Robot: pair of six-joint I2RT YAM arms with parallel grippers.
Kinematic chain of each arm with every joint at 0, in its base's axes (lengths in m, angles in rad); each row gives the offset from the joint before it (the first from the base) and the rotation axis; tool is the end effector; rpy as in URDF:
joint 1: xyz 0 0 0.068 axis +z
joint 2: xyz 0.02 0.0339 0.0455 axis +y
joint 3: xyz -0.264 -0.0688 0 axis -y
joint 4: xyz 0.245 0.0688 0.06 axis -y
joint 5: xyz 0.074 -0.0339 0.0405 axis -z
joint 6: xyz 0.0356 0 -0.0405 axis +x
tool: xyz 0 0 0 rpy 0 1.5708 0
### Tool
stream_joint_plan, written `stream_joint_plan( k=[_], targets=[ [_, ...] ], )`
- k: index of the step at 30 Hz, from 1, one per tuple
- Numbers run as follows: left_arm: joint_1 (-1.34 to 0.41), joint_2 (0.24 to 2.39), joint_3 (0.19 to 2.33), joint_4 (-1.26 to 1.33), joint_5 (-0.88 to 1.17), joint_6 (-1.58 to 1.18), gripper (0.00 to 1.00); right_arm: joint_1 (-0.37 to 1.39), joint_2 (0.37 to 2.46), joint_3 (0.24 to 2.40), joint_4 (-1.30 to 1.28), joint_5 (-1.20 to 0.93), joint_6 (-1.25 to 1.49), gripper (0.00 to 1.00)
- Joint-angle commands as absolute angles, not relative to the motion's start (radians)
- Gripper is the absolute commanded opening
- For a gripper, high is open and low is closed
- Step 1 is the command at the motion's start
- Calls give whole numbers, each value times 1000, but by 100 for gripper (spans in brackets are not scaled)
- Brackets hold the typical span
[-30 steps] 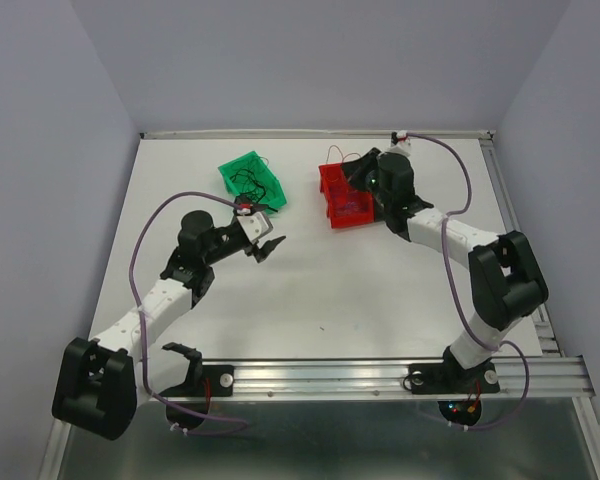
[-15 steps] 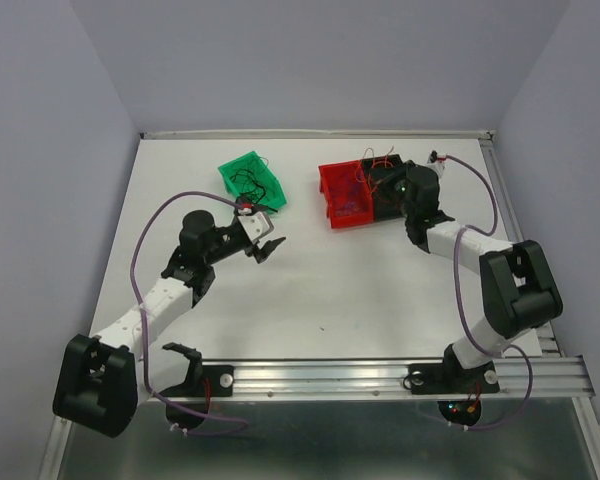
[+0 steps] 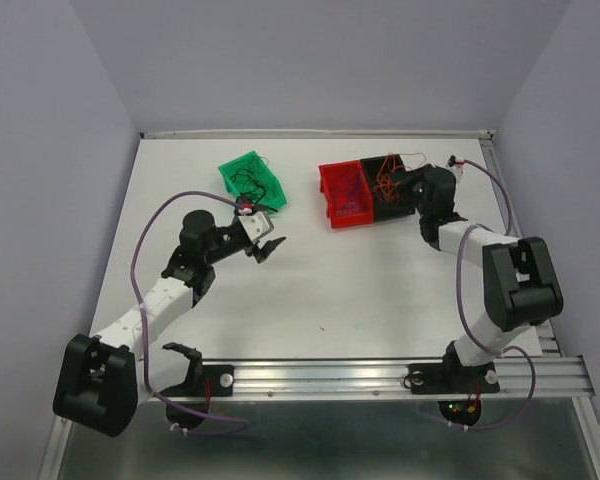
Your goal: Untangle the cables
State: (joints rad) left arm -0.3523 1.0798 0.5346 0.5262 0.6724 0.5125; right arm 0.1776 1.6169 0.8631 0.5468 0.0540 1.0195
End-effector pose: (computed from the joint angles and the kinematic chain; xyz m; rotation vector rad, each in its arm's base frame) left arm 0.2157 -0.1029 0.2686 1.1058 1.1571 -0.4085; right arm 0.3538 0.0615 0.2308 0.7934 1.6727 0.8053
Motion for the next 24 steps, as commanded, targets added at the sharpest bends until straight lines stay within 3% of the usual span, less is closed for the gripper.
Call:
stream_joint_plan(
  k=[1,9,16,24],
  targets=[
    [-357,1066,545,560,678,515,89,164,1692,933,571,55,959,1],
    [-357,1078,548,560,672,518,89,176,1908,1119,413,162,833,1],
    [-357,1081,548,560,676,525,89,222,1962,1213,313,350,698,1],
    [-357,1078,545,560,678,528,89,265,2091,1371,177,425,555,1]
  ],
)
